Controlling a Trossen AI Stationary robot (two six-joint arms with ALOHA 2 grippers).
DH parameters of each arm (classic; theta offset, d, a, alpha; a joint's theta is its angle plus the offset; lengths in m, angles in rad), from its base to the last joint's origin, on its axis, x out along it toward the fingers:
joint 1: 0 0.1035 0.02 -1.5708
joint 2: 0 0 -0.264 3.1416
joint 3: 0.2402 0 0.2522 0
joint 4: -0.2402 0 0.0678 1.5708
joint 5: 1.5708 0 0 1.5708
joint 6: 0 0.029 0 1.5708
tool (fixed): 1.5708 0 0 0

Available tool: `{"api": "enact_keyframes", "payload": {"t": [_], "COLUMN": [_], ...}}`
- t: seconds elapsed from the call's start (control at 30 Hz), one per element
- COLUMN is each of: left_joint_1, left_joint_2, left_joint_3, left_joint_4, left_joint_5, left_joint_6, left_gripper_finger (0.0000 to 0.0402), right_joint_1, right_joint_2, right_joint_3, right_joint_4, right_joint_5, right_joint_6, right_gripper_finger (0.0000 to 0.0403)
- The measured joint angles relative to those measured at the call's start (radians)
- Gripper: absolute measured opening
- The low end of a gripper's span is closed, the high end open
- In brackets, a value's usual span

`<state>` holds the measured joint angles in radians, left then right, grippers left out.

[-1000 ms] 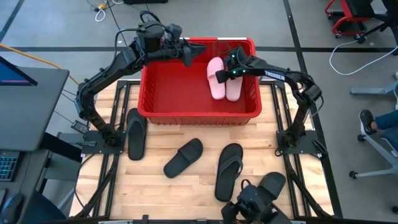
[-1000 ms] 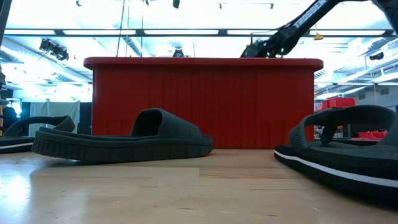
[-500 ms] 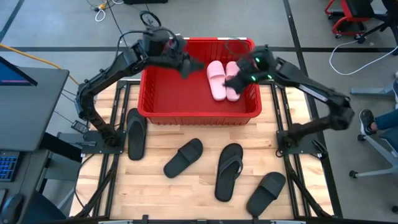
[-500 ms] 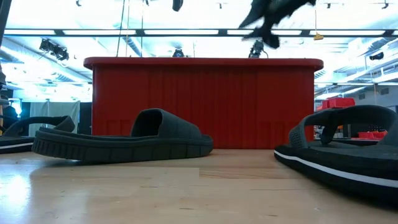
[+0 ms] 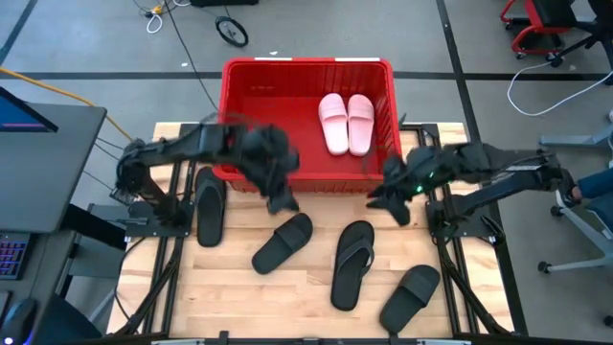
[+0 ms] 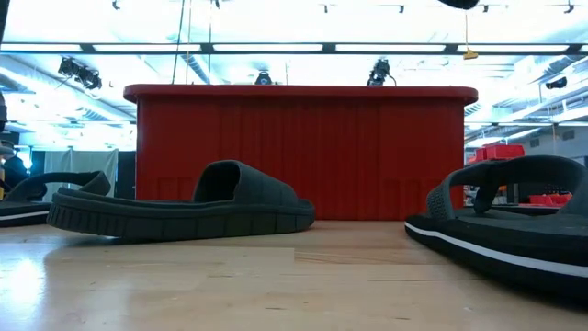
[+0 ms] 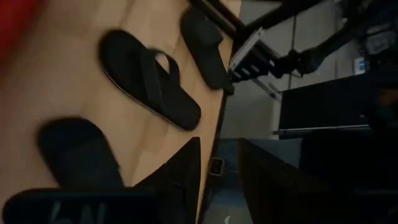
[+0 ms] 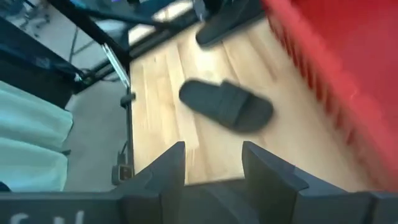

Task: Pick and place slides into bin
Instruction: Put the top black slide into the red bin

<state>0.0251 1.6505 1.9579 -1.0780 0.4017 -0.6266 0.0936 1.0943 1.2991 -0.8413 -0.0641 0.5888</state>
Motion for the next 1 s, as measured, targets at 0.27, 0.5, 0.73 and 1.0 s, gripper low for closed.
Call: {"api": "enact_keyframes", "payload": {"t": [0.27, 0.5, 0.73, 1.0], "left_joint_1": [-0.236, -0.465, -0.665, -0.706], "left_joint_2": [0.0, -0.001, 0.001, 0.001], "left_joint_3": [-0.005, -0.168, -0.556, -0.922], "left_joint_4": [-0.013, -0.006, 0.506, 0.714], "left_joint_5": [-0.228, -0.464, -0.798, -0.972], "left_joint_6": [-0.283, -0.539, -0.922, -1.254], "left_gripper_finger": [0.0107, 0.0107, 0.0106, 0.008], "right_joint_1": [0.11, 0.244, 0.379, 0.503], "right_joint_2": [0.095, 0.186, 0.254, 0.262], "right_joint_3": [-0.136, -0.255, -0.292, -0.292], "right_joint_4": [0.009, 0.068, 0.157, 0.179], "right_joint_5": [0.087, 0.137, 0.204, 0.297], "right_joint_6": [0.306, 0.535, 0.674, 0.788], "right_gripper_finger": [0.0164, 0.0164, 0.0164, 0.0164]}}
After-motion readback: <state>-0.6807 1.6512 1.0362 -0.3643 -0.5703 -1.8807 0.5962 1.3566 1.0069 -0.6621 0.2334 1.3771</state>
